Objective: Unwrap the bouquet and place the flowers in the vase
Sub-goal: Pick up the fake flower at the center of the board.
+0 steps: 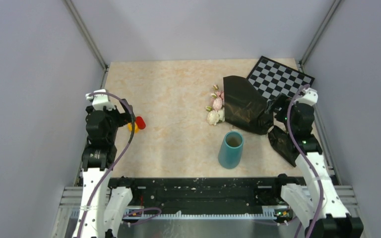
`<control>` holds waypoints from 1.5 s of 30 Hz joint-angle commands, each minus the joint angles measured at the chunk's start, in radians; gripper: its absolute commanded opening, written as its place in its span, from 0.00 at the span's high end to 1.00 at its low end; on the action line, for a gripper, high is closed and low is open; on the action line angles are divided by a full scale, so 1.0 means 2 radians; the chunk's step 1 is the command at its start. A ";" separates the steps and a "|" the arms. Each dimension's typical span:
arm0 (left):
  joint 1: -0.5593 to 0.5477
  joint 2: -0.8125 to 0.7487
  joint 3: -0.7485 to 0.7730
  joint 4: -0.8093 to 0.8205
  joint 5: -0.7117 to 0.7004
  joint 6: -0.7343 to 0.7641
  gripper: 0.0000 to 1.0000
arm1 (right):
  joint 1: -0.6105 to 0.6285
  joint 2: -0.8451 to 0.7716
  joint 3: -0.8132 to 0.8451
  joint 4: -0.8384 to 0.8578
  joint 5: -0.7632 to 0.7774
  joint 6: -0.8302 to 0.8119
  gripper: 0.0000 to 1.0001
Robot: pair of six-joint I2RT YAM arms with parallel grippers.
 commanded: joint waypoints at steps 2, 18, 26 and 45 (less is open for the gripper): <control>0.003 -0.007 -0.002 0.020 0.005 0.004 0.01 | -0.003 0.071 0.006 -0.005 -0.020 0.003 0.07; 0.003 0.017 0.002 0.017 0.058 0.006 0.01 | -0.081 0.173 -0.010 0.041 -0.142 -0.007 0.19; 0.002 0.019 0.003 0.016 0.054 0.007 0.01 | -0.081 0.227 -0.001 0.057 -0.197 -0.020 0.43; 0.002 0.025 0.004 0.014 0.067 0.010 0.01 | -0.001 0.207 0.033 -0.028 -0.091 -0.023 0.33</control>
